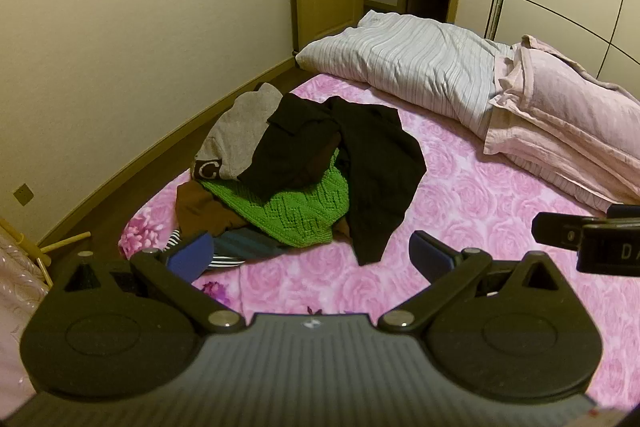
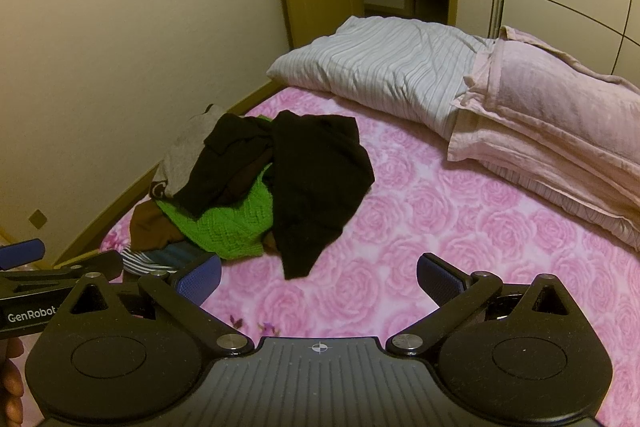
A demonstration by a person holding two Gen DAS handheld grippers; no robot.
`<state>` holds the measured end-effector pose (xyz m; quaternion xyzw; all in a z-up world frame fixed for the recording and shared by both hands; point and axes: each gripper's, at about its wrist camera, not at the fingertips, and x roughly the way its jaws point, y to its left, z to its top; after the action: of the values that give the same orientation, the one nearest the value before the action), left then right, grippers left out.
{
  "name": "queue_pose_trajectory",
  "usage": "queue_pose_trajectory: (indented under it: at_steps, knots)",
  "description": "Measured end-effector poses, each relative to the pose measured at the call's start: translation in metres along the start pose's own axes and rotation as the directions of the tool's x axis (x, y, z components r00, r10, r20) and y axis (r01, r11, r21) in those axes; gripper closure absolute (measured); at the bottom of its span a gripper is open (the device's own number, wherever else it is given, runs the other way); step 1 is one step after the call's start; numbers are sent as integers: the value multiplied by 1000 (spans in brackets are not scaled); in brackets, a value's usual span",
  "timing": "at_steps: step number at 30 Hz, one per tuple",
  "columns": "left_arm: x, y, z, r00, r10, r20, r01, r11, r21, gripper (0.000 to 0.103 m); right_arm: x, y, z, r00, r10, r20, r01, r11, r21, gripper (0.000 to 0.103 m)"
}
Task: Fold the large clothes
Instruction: 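Move both tools toward the clothes pile on the bed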
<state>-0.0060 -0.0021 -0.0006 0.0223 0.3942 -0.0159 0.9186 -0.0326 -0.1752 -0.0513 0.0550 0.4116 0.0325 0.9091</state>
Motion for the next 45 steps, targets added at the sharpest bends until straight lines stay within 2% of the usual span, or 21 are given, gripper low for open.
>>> queue_pose_trajectory:
  at_steps: [25, 29, 37, 45]
  knots:
    - [1, 12, -10, 1000, -9, -7, 9, 1000, 3, 1, 0, 0, -10, 1000, -3, -2, 3, 1000, 1, 2]
    - [3, 16, -8, 1000, -13, -13, 13, 1000, 7, 1, 3, 15, -21, 1000, -12, -6, 12, 1000, 0, 2]
    - [11, 26, 1, 999, -33, -25, 34, 999, 26, 1, 9, 26, -13, 999, -37, -13, 37, 999, 13, 2]
    - [29, 35, 6, 995, -80, -56, 85, 993, 86, 1, 14, 31, -12, 996, -84, -25, 85, 995, 61, 2]
